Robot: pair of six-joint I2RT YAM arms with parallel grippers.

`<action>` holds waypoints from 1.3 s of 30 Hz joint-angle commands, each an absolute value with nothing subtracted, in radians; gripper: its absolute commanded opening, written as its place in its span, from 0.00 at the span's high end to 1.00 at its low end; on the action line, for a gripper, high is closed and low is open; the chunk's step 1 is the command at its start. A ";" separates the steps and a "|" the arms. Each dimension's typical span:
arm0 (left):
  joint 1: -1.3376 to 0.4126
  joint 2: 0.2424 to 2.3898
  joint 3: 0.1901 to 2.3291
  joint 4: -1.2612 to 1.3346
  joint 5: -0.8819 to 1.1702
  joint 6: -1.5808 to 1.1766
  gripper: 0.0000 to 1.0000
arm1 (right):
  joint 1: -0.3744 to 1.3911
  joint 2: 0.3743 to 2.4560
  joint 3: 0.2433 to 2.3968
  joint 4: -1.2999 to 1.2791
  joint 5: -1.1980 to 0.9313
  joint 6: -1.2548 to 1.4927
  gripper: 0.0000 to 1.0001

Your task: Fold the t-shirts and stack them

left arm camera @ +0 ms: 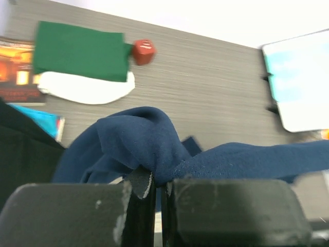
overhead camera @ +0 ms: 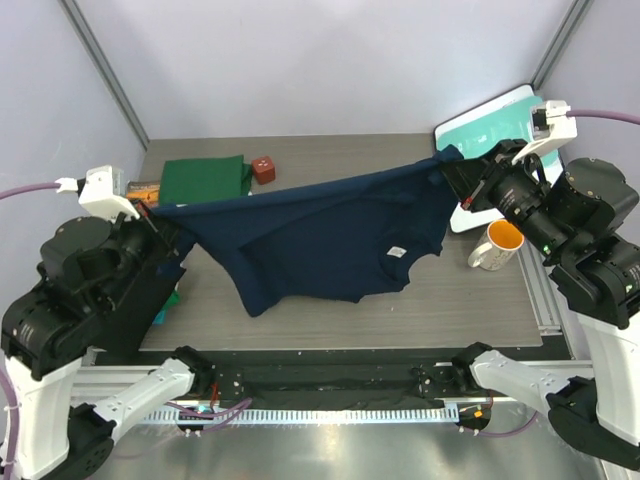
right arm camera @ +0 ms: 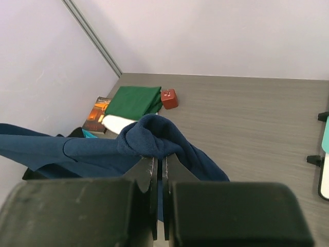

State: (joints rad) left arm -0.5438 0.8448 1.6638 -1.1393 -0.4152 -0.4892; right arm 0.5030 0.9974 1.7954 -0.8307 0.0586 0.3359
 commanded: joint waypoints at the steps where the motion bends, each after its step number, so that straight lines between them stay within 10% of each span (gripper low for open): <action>1: -0.540 0.818 1.641 -1.112 -0.264 -0.511 1.00 | 0.499 0.974 1.815 -0.813 0.077 0.339 0.99; 12: -0.540 0.851 1.296 -1.103 -0.399 -0.709 1.00 | 0.497 1.097 1.605 -0.778 0.153 0.331 0.99; 39: -0.270 1.848 1.400 -0.714 -0.319 -0.558 1.00 | 0.413 1.600 1.473 -0.560 0.160 0.313 0.99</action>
